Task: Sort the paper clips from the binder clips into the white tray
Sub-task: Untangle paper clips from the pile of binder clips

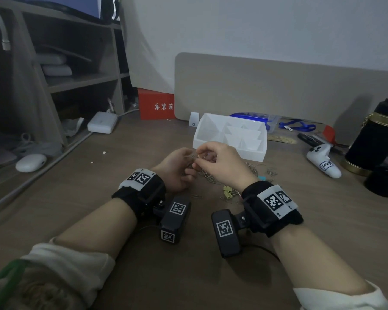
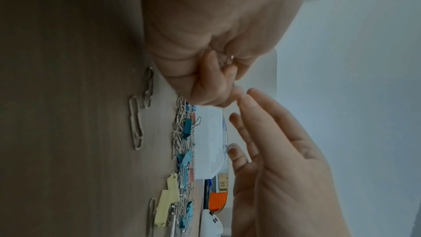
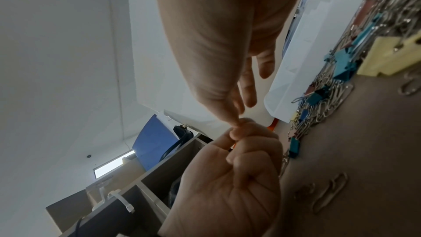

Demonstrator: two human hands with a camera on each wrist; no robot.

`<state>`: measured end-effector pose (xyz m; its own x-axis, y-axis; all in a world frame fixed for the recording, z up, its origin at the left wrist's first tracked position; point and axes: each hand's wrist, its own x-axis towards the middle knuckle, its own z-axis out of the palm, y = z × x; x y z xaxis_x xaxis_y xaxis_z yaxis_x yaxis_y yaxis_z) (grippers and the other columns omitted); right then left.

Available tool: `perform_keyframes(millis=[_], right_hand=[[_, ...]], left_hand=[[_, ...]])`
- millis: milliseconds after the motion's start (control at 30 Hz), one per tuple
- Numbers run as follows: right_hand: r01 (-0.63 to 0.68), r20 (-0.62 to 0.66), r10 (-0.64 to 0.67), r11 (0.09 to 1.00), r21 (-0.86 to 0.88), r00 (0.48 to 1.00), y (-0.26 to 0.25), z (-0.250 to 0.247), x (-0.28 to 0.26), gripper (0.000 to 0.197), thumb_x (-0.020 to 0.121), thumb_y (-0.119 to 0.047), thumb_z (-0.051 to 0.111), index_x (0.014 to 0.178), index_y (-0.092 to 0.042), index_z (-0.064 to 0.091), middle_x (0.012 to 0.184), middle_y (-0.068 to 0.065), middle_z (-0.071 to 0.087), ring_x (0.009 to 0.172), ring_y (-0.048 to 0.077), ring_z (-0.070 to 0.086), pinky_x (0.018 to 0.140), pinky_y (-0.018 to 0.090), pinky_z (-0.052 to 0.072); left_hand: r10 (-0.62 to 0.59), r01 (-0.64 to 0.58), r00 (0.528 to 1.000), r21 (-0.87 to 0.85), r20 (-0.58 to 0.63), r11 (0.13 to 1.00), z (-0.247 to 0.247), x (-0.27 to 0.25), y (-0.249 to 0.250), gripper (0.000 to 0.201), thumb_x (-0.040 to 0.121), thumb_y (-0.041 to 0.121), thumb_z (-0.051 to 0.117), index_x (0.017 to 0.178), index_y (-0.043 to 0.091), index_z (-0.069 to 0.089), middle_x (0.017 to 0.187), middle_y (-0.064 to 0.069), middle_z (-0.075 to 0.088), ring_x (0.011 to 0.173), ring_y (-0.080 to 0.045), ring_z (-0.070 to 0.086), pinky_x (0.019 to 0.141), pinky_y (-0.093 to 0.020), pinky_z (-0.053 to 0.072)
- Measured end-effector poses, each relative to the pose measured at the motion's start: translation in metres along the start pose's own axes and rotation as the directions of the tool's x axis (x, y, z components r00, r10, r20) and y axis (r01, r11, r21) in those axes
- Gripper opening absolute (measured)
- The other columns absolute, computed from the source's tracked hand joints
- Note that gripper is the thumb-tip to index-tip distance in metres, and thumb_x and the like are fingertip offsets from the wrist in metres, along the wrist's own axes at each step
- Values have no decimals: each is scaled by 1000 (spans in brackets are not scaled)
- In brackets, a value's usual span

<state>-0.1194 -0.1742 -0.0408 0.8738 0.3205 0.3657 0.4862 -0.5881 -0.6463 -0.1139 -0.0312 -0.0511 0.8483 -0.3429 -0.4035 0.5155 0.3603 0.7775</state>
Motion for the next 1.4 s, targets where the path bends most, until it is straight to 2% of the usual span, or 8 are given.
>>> perform_keyframes(millis=[100,200,400,667,800,1067,1267,1400], right_hand=[[6,-22,-6,1000,-15,1000,-2,1,1,20,91,-18,59,110,-16,64,108,-4,61,92,11,58,76,19,45],[-45,35,47,998,-46,998,2,3,3,21,92,-17,57,112,-15,64,102,-6,61,94,9,57,71,10,41],[-121,192,150,980,-156,970,13,9,13,32,92,-19,58,124,-18,57,110,-2,59,104,16,57,93,30,46],[1,288,121,922,-388,950,13,29,35,32,82,-33,68,112,-22,66,102,-1,61,109,20,50,93,38,47],[-26,238,141,902,-430,961,14,30,36,22,83,-24,65,105,-23,66,108,2,62,107,22,55,92,38,49],[2,249,153,848,-530,956,13,31,36,20,88,-32,63,101,-17,68,110,6,55,117,27,42,92,39,45],[-210,-28,231,820,-533,972,18,25,40,35,89,-41,59,105,-12,68,113,9,59,106,31,56,81,39,52],[-254,1,300,809,-530,954,19,20,43,38,89,-36,59,118,-13,59,118,8,59,111,31,54,87,42,51]], left_hand=[[62,-65,996,-50,-69,997,-5,0,6,32,94,23,36,63,18,38,47,6,36,30,-3,24,32,-13,9],[117,-131,985,-116,-126,985,-20,-2,18,36,96,23,39,60,20,35,44,8,35,28,-3,24,26,-14,13],[185,-229,952,-165,-245,959,-52,-3,33,32,98,23,41,67,20,42,42,9,38,26,-1,25,24,-14,15],[125,-152,965,-105,-233,983,-47,2,27,28,95,19,42,69,13,46,52,4,42,28,-3,26,26,-13,14],[129,-160,961,-110,-243,981,-47,4,25,27,94,17,40,68,13,44,57,3,41,30,-4,25,29,-13,13],[121,-145,967,-93,-222,985,-45,4,25,28,95,16,37,68,13,44,58,3,40,30,-5,26,30,-14,13],[110,-132,973,-98,-205,986,-46,4,24,28,95,17,35,69,12,45,59,3,40,31,-5,27,29,-14,14],[100,-124,976,-117,-194,985,-44,4,23,29,96,19,34,73,10,49,60,2,42,31,-5,28,29,-14,16]])
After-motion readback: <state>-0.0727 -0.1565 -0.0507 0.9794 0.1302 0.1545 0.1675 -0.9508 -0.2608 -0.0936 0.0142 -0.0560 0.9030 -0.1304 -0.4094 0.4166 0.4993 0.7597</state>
